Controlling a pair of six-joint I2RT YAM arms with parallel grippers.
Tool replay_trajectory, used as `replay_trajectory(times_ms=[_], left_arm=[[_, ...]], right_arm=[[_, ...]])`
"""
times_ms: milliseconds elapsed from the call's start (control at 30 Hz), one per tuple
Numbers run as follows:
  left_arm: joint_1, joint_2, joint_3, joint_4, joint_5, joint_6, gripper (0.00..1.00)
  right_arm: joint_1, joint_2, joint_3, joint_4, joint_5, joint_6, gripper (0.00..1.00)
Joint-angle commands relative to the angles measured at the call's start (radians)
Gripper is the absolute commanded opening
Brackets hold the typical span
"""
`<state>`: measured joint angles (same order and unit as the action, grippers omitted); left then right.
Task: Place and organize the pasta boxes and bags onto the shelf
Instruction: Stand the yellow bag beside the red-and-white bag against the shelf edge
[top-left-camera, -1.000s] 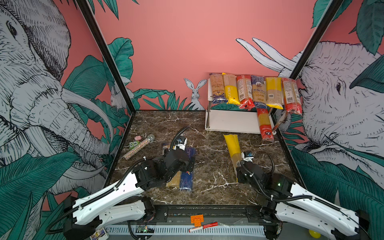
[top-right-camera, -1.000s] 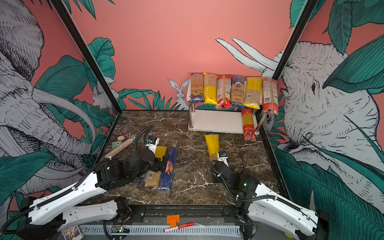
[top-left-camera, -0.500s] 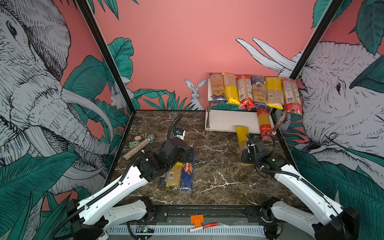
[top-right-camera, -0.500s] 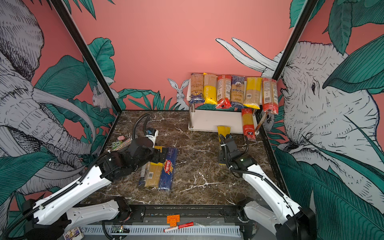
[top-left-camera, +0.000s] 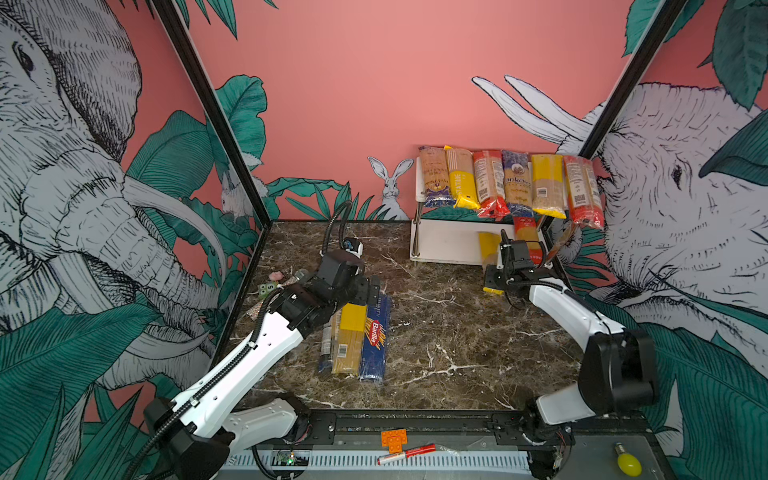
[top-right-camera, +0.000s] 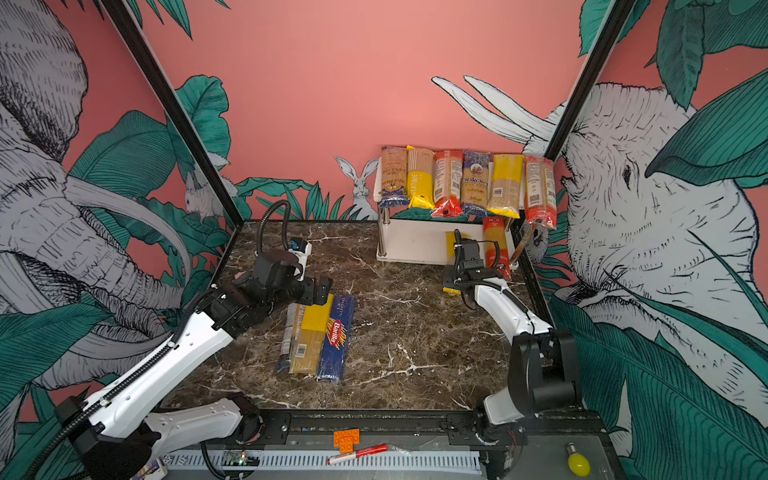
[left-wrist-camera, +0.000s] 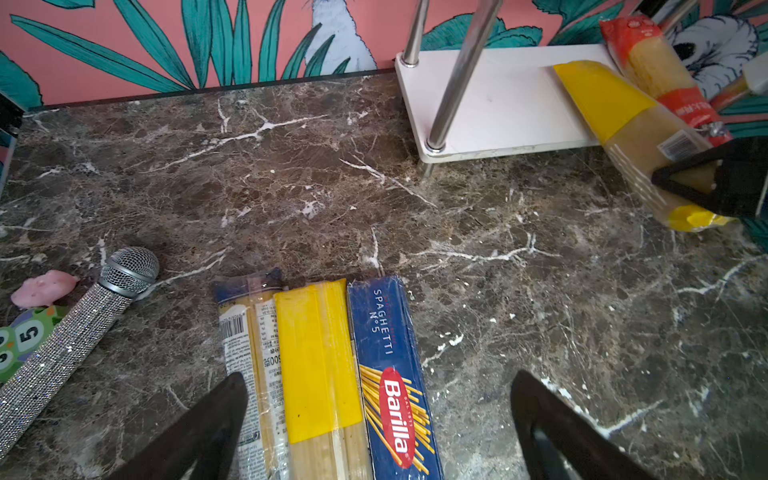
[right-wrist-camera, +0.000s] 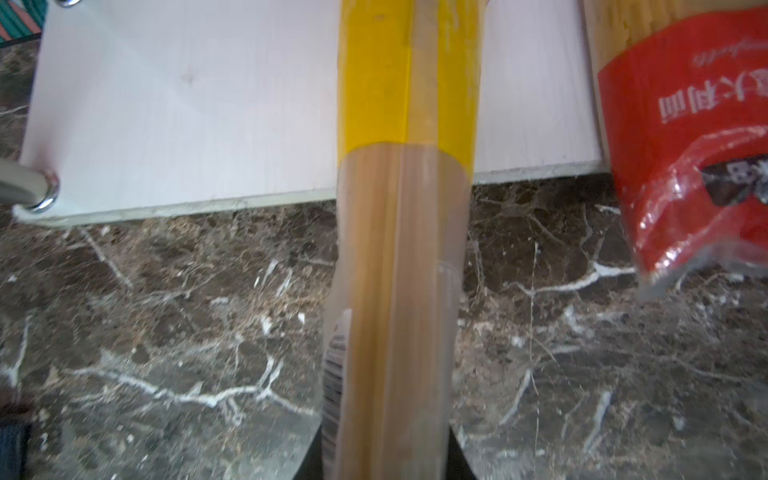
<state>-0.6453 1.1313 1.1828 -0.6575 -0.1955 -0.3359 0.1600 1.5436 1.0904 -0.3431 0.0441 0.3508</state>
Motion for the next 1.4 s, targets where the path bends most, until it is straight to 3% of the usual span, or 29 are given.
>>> replay_trajectory(times_ms=[0, 300, 867, 1000, 1167, 1367], left_arm=[[0.047, 0.013, 0.045, 0.022, 0.077, 0.043, 0.99], [0.183, 0.079, 0.08, 0.052, 0.199, 0.068, 0.99], [0.256, 0.147, 0.112, 0.101, 0.287, 0.062, 0.99], [0.256, 0.148, 0.113, 0.101, 0.294, 0.056, 0.99], [0.255, 0.136, 0.108, 0.093, 0.297, 0.045, 0.99], [0.256, 0.098, 0.082, 0.091, 0.291, 0.025, 0.99]], right_arm=[[-0.038, 0.072, 0.108, 0.216, -0.016, -0.045, 0.0], [-0.081, 0.288, 0.304, 0.133, -0.02, -0.098, 0.0], [-0.147, 0.282, 0.254, -0.024, 0.115, -0.151, 0.02], [-0.159, 0.275, 0.241, -0.046, 0.141, -0.144, 0.17], [-0.163, 0.27, 0.236, -0.068, 0.168, -0.14, 0.47], [-0.165, 0.225, 0.229, -0.072, 0.14, -0.139, 0.67]])
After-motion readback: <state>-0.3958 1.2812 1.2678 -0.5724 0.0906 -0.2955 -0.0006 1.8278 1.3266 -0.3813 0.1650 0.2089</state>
